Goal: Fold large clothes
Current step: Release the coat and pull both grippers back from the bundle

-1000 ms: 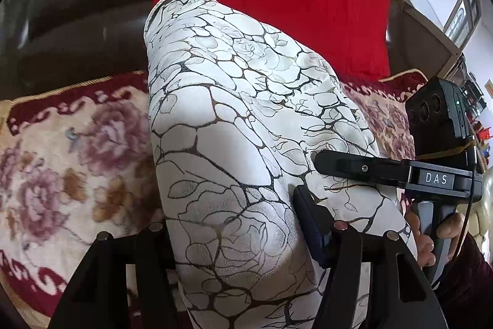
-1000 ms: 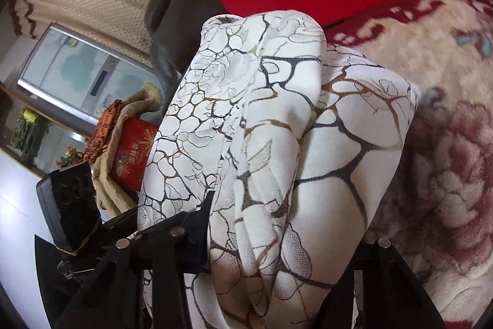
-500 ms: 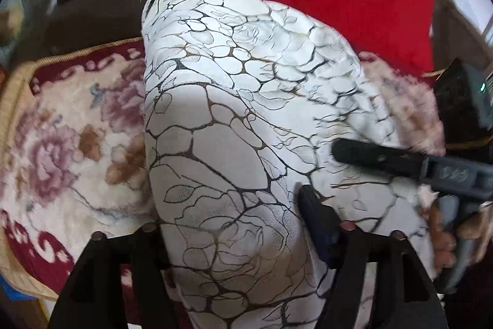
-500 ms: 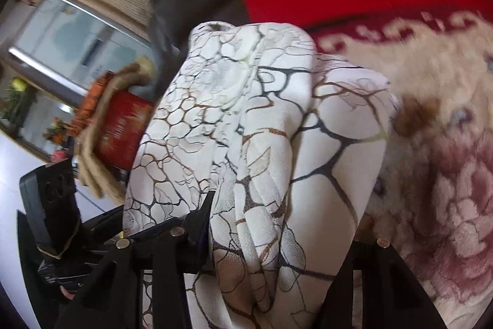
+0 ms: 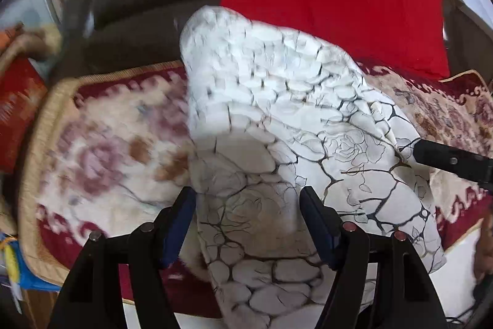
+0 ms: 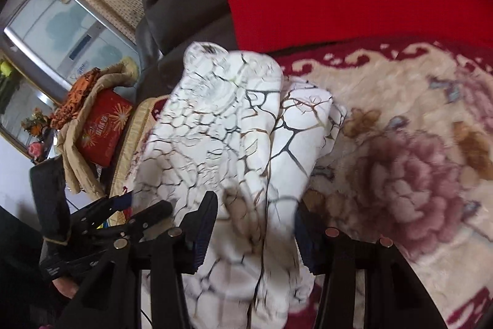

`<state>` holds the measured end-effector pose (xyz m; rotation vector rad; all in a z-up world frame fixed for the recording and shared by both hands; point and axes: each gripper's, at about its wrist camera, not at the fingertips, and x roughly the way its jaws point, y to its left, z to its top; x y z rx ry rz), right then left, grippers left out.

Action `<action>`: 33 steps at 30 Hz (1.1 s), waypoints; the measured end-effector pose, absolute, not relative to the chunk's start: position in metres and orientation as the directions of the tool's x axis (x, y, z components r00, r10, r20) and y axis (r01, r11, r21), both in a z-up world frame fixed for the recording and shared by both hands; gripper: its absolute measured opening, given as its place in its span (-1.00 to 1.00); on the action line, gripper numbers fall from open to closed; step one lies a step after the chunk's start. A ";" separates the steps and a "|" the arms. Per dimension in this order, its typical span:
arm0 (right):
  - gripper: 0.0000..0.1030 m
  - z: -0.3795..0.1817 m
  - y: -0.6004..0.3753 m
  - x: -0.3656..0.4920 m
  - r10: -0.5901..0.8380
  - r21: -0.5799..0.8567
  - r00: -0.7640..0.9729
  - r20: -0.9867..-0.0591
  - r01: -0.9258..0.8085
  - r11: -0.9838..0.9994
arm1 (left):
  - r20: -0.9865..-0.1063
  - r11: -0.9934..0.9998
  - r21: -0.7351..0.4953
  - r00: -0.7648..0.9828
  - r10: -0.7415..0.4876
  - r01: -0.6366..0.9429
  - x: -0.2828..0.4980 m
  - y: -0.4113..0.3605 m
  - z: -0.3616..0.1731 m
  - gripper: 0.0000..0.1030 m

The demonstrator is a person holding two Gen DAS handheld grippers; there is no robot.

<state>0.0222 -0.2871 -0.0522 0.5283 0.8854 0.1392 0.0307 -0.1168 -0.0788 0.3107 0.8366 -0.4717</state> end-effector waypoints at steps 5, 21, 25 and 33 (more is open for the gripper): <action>0.00 -0.032 -0.272 -0.001 0.330 0.474 0.662 -0.673 0.043 0.880 | -0.673 0.845 0.196 0.694 -0.254 0.498 -0.007 -0.111 -0.052 0.38; -0.04 -0.107 -0.234 0.020 0.253 0.347 0.510 -0.822 0.097 0.933 | -0.667 0.887 0.198 0.721 -0.190 0.417 -0.012 -0.087 -0.049 0.38; 0.00 -0.086 -0.237 0.013 0.261 0.362 0.524 -0.810 0.097 0.927 | -0.644 0.892 0.208 0.742 -0.184 0.402 -0.015 -0.085 -0.041 0.38; 0.45 -0.014 -0.233 -0.022 0.125 0.253 0.640 -0.758 0.112 0.961 | -0.584 0.908 0.251 0.801 -0.133 0.334 -0.040 -0.082 -0.018 0.71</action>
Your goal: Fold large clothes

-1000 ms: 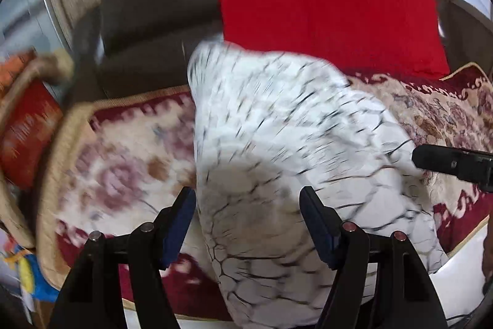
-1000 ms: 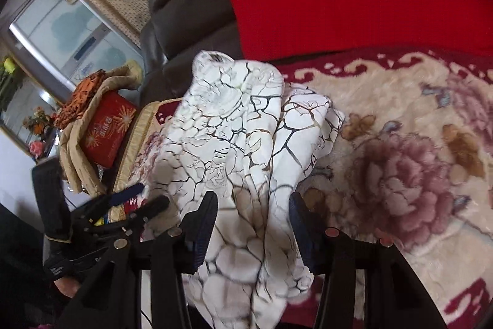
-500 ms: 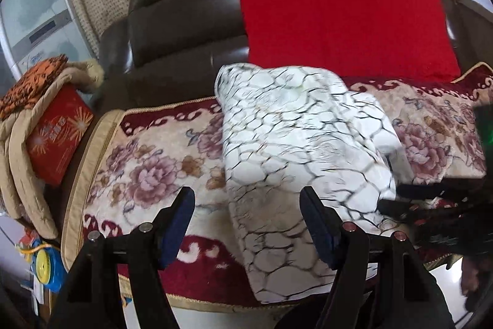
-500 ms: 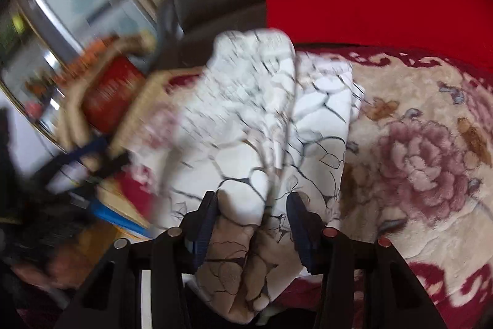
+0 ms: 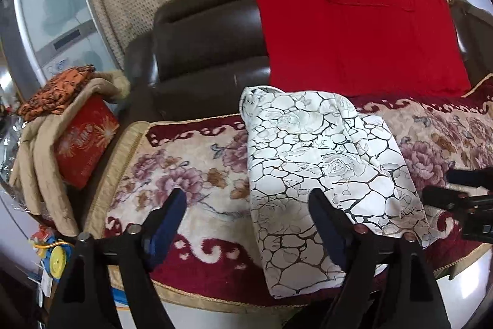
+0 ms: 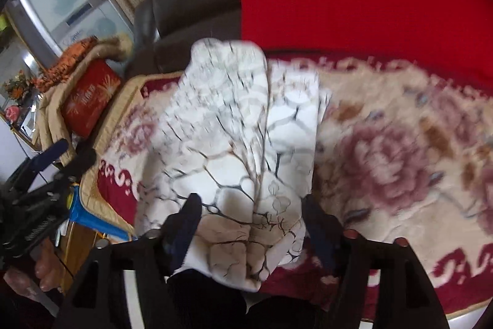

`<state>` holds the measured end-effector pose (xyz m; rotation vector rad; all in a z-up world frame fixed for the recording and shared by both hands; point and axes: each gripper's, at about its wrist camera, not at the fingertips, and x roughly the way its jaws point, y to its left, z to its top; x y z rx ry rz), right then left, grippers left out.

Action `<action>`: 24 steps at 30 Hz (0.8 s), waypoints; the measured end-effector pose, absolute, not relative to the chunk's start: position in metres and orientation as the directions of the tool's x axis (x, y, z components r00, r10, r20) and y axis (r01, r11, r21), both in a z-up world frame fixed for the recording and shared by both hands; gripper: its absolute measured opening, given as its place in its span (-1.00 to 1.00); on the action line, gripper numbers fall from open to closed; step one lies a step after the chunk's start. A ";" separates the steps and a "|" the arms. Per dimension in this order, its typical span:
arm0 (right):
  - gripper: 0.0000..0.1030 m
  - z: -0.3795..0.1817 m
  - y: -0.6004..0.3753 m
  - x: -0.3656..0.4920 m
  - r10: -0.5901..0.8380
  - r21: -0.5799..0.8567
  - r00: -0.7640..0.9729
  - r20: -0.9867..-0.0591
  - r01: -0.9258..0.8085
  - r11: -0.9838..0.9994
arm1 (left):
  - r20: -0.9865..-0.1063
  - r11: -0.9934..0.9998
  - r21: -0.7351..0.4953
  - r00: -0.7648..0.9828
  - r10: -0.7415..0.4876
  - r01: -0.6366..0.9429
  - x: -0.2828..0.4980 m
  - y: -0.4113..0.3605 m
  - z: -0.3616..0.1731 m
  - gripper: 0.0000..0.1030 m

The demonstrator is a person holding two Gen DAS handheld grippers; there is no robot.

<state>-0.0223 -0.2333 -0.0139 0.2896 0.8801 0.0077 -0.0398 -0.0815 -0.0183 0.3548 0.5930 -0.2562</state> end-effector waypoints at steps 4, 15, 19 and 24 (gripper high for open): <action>0.45 0.016 -0.225 -0.044 0.052 0.187 0.689 -0.723 0.123 0.975 | -0.546 0.926 0.247 0.831 -0.111 0.286 -0.056 -0.073 -0.004 0.74; 0.46 0.072 -0.209 -0.085 -0.046 0.119 0.799 -0.600 0.146 0.982 | -0.443 0.952 0.220 0.891 -0.098 0.214 -0.097 -0.052 0.043 0.79; 0.46 0.088 -0.200 -0.096 -0.058 0.102 0.827 -0.559 0.138 0.985 | -0.414 0.955 0.214 0.905 -0.103 0.207 -0.108 -0.049 0.055 0.79; 0.46 0.098 -0.189 -0.102 -0.064 0.078 0.844 -0.532 0.123 0.989 | -0.389 0.957 0.202 0.914 -0.115 0.206 -0.118 -0.045 0.066 0.79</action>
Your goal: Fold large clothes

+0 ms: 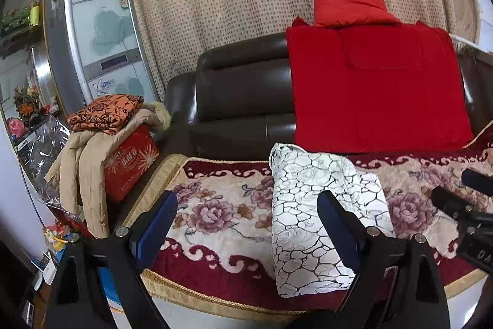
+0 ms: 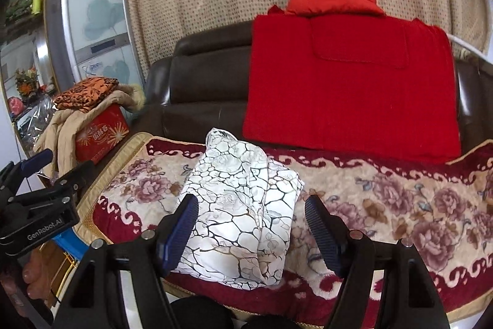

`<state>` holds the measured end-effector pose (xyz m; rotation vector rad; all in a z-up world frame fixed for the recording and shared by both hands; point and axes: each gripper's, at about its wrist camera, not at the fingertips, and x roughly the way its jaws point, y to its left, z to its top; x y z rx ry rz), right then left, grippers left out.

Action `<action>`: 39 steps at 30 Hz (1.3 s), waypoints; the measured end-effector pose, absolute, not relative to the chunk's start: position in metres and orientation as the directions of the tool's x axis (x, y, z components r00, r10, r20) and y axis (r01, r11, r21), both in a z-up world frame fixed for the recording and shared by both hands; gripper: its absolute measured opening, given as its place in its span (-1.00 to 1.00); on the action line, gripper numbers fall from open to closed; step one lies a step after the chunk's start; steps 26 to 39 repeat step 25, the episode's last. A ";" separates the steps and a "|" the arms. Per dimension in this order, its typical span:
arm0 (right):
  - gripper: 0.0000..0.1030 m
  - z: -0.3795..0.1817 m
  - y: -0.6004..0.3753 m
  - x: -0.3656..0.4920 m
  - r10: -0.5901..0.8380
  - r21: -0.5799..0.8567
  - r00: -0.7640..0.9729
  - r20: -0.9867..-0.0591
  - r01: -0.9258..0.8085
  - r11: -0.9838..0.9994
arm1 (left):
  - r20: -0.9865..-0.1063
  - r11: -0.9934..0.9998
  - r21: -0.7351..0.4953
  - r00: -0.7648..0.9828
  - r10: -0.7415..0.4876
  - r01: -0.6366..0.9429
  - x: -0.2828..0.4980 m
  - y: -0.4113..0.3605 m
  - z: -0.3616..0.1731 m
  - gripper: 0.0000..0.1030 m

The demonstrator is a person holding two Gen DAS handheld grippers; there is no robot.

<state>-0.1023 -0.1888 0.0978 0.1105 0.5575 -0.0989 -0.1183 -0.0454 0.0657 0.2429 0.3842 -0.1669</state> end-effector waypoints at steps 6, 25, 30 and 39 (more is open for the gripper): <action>0.46 0.098 -0.179 -0.100 -0.063 0.053 0.847 -0.529 0.107 0.993 | -0.363 0.961 0.195 0.924 -0.117 0.198 -0.125 -0.041 0.075 0.79; 0.46 0.101 -0.156 -0.074 -0.030 0.033 0.850 -0.527 0.055 0.998 | -0.349 0.968 0.135 0.925 -0.151 0.209 -0.115 -0.031 0.080 0.79; 0.46 0.101 -0.156 -0.074 -0.030 0.033 0.850 -0.527 0.055 0.998 | -0.349 0.968 0.135 0.925 -0.151 0.209 -0.115 -0.031 0.080 0.79; 0.46 0.101 -0.156 -0.074 -0.030 0.033 0.850 -0.527 0.055 0.998 | -0.349 0.968 0.135 0.925 -0.151 0.209 -0.115 -0.031 0.080 0.79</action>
